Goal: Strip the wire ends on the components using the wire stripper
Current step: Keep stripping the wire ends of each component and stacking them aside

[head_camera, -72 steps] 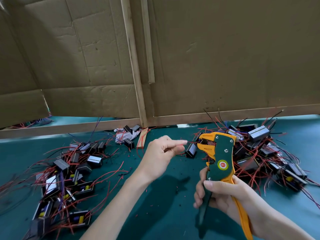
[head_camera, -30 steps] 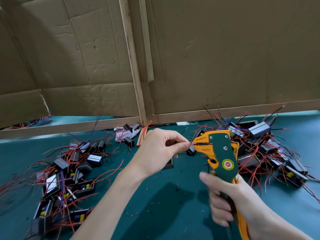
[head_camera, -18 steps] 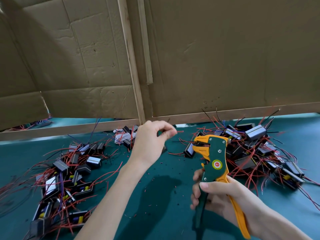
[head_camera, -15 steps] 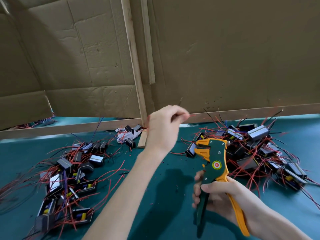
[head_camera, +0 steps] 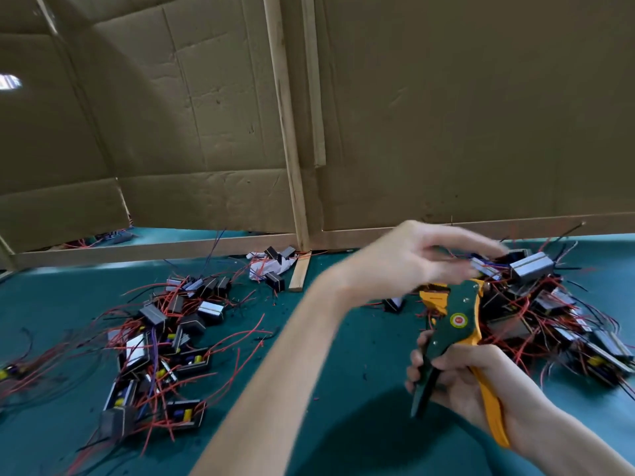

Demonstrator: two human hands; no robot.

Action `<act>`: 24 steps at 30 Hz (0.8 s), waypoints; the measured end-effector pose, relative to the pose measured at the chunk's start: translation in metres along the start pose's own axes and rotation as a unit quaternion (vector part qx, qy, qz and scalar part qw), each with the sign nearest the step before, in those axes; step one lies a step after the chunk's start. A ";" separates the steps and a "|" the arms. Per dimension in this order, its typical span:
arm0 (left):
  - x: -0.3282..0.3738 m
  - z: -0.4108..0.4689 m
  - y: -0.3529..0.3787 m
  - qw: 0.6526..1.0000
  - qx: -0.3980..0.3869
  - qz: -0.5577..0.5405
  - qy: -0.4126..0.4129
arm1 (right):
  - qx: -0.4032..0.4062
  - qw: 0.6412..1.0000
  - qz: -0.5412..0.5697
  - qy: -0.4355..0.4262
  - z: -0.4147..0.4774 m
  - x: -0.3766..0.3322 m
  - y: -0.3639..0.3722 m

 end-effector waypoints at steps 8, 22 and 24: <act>-0.091 -0.122 -0.124 0.841 0.030 0.297 -0.451 | -0.006 1.000 -0.020 0.009 -0.007 0.000 0.014; -0.108 -0.118 -0.126 0.938 0.232 0.109 -0.234 | 0.014 0.999 0.008 -0.035 -0.007 -0.006 0.008; -0.096 -0.097 -0.112 0.952 0.260 0.038 -0.155 | 0.003 0.999 0.014 -0.038 -0.007 -0.007 0.006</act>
Point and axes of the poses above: each hand's wrist, its own z-axis towards the middle knuckle, its own y-axis out of the palm, x = y × z, the point moved 3 cm from there along z, towards the middle knuckle
